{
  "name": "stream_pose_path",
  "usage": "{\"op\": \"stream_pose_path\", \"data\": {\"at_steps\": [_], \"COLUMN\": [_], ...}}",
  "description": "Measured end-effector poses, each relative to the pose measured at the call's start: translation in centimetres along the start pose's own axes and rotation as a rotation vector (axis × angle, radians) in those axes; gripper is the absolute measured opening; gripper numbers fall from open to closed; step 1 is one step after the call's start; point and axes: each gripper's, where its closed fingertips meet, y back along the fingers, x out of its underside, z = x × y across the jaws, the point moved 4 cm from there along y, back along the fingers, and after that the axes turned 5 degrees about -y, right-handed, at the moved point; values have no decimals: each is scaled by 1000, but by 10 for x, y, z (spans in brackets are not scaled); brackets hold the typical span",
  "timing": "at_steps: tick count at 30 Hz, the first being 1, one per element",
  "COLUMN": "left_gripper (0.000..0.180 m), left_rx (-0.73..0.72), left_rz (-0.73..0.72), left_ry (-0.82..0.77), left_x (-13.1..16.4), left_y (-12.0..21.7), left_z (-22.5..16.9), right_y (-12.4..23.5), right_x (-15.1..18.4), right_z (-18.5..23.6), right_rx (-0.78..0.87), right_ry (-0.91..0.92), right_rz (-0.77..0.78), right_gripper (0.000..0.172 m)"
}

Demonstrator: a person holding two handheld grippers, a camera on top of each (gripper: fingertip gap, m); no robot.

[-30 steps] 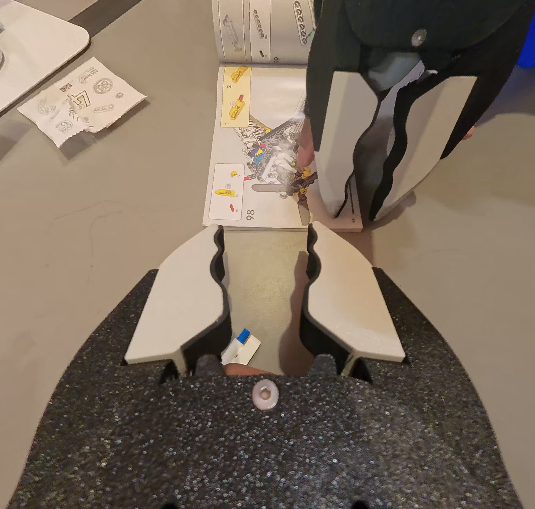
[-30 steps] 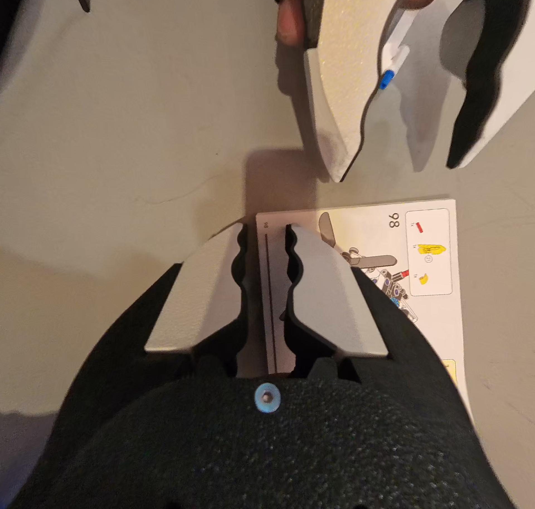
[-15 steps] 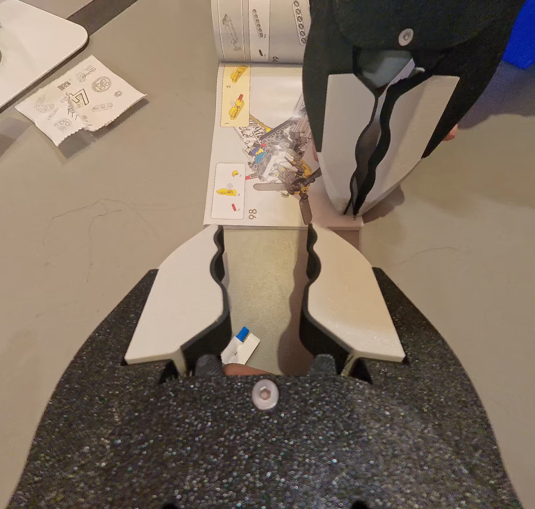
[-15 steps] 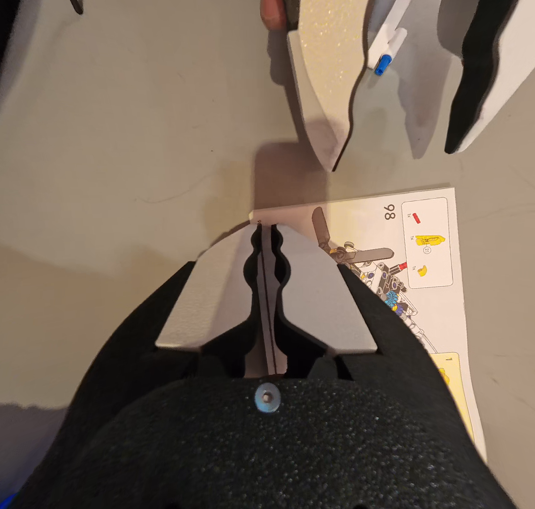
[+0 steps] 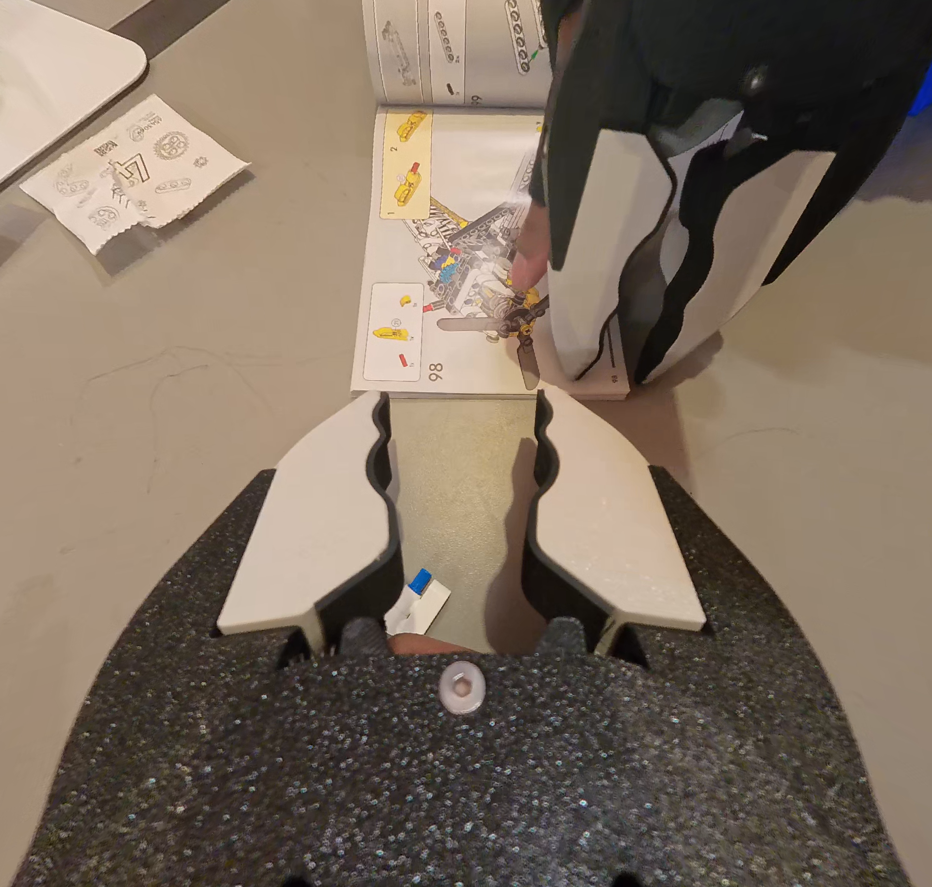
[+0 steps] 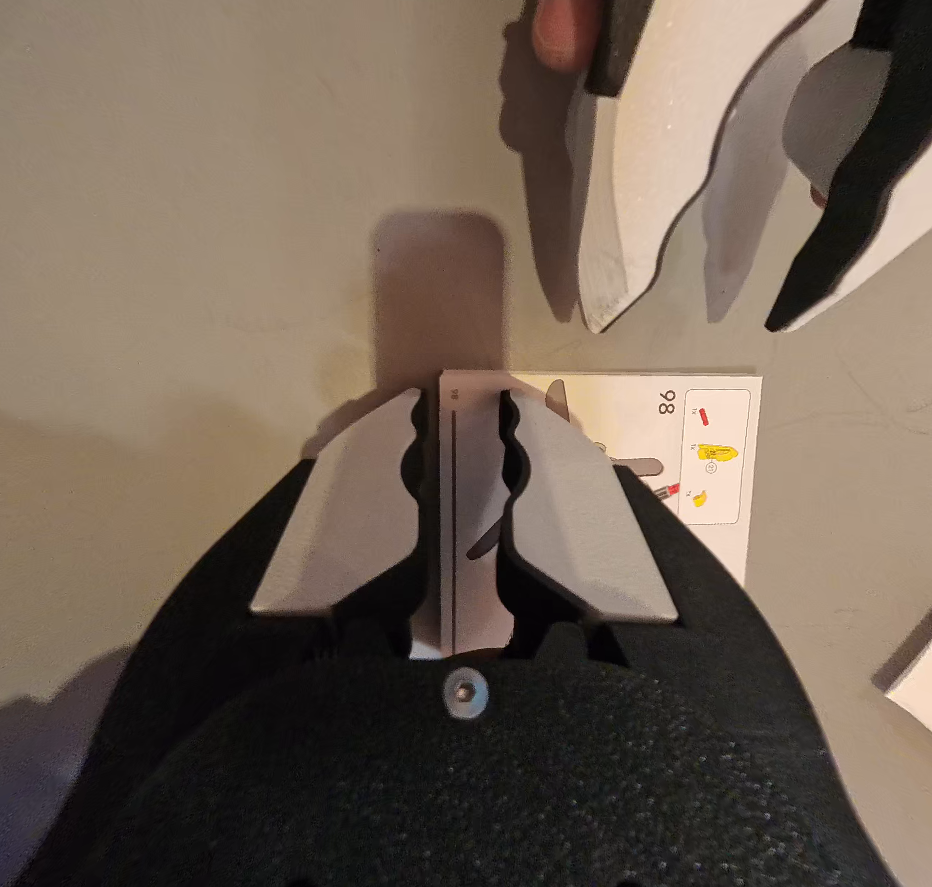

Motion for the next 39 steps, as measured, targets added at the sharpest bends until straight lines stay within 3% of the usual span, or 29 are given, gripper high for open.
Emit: {"op": "stream_pose_path", "data": {"at_steps": [11, 22, 27, 30, 39], "left_gripper": [57, 57, 57, 57, 57], "left_rx": [3, 3, 3, 2, 8], "left_rz": [2, 9, 12, 11, 12], "left_ry": [-1, -8, -12, -10, -18], "left_x": [0, 1, 1, 1, 1], "left_y": [0, -1, -1, -1, -1], "left_z": [-1, -2, -3, -2, -5], "right_y": [0, 3, 3, 3, 14], "right_x": [-1, 2, 4, 5, 9], "right_z": [-1, -4, -3, -3, -10], "right_rx": [-18, -114, -138, -133, -19], "right_ry": [-30, -191, -228, -241, -405], "right_rz": [15, -41, -46, -46, -49], "right_gripper": [21, 18, 8, 0, 0]}}
